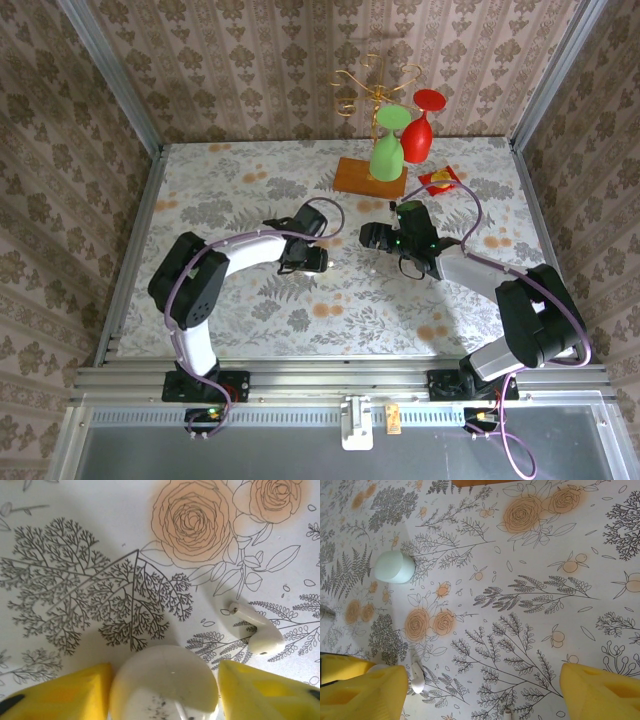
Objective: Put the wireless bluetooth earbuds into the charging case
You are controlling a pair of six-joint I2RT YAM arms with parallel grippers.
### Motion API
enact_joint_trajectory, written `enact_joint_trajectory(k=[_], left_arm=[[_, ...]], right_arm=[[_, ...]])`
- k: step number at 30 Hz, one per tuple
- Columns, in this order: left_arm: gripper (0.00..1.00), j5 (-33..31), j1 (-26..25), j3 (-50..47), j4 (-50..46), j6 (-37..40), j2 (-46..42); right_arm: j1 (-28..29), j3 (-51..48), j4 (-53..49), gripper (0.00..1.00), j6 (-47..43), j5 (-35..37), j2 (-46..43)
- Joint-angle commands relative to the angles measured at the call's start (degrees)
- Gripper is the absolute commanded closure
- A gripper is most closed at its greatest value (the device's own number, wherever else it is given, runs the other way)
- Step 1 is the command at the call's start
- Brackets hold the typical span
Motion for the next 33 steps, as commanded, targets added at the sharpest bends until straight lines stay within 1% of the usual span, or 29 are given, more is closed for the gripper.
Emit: enact_joint_trajectory(k=[1, 3, 6, 9, 12, 14, 17, 20, 24, 27, 28, 33], left_arm=[[0.51, 0.37, -0.64, 1.28, -1.96, -0.87, 0.57], [0.55, 0.3, -0.61, 1.23, -1.96, -1.29, 0.45], [0.54, -0.48, -0.64, 1.19, -1.96, -2.23, -0.39], [0.54, -2.25, -0.16, 0.22, -0.31, -3.26, -3.03], [0.55, -2.8, 0.97, -2.37, 4.34, -5.74, -7.54], [0.55, -2.53, 2.03, -5.09, 9.78, -8.44, -11.19], [0.56, -1.06, 3.48, -8.49, 17.15, -14.0, -15.73], [0.57, 0.57, 4.45, -10.71, 23.18, -19.55, -19.04], [0.56, 2.86, 5.25, -13.08, 28.15, -26.18, -22.15], [0.57, 5.06, 6.33, -16.43, 33.68, -30.82, -23.96], [0.57, 5.7, 6.68, -17.22, 34.91, -32.36, -24.46], [0.57, 6.52, 7.24, -19.7, 36.48, -35.3, -27.02]], right_arm=[[0.47, -0.5, -0.22, 0.2, 0.18, 0.65, -1.31], [0.47, -0.5, -0.13, 0.2, 0.14, 0.36, -1.42], [0.49, -0.6, -0.06, 0.2, -0.12, -0.22, -2.04], [0.91, -1.66, 0.45, 0.19, -2.36, -0.08, -3.69], [1.85, -3.75, 3.09, 0.18, -4.73, -0.42, -5.38], [3.61, -5.63, 5.95, 0.17, -7.31, -0.16, -8.9], [7.45, -8.21, 12.63, 0.13, -13.6, -0.49, -10.64], [11.94, -8.93, 17.59, 0.12, -18.8, 0.08, -10.9], [15.02, -7.27, 21.52, 0.12, -19.66, -1.25, -8.98], [15.81, -5.76, 26.51, 0.15, -16.51, -2.59, -6.2], [15.82, -5.3, 28.63, 0.17, -15.1, -2.86, -3.76], [15.81, -1.55, 32.98, 0.2, -12.56, -3.66, 2.17]])
